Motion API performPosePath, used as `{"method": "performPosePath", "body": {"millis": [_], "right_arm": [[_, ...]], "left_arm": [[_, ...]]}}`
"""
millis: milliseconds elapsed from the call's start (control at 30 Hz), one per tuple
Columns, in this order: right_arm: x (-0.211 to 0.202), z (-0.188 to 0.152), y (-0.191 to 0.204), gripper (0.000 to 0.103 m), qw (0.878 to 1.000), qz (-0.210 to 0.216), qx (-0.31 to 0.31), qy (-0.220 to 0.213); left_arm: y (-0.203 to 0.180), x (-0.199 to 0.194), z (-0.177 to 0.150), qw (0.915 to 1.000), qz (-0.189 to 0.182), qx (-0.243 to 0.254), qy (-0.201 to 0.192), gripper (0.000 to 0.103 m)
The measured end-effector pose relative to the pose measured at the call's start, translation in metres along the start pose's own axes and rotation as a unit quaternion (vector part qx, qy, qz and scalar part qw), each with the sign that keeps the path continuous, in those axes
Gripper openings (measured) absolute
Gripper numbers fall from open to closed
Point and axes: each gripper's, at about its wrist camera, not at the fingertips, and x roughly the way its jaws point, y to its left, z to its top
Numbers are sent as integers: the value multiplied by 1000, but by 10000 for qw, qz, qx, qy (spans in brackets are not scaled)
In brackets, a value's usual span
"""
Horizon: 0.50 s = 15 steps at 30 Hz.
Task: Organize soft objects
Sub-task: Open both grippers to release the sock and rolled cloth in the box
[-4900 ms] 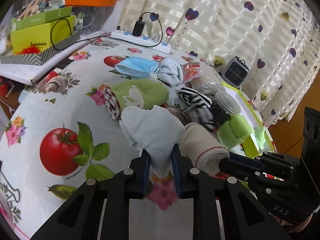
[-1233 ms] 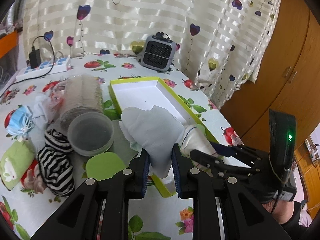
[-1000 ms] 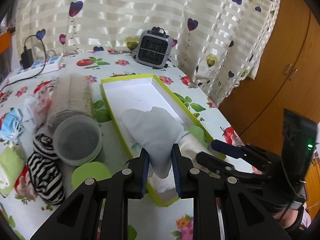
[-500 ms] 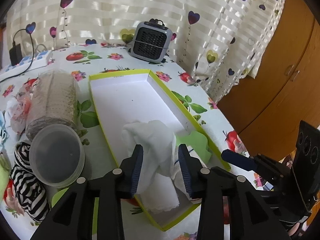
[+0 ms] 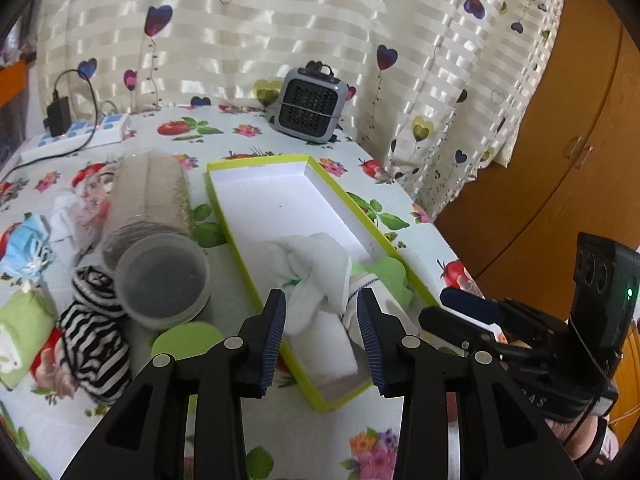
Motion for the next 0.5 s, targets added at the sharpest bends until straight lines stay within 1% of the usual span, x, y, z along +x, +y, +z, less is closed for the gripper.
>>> {"method": "performPosePath", "body": {"millis": [167,500], "right_arm": [[-8,-3,11,47,9999,131,-84,-38],[-19,-10,36,47,9988,350,-323,-83]], "left_arm": [[0,-18,-10,9999,133,30,-105,36],[3,-49,-28,9995,217,-43,-222,36]]}}
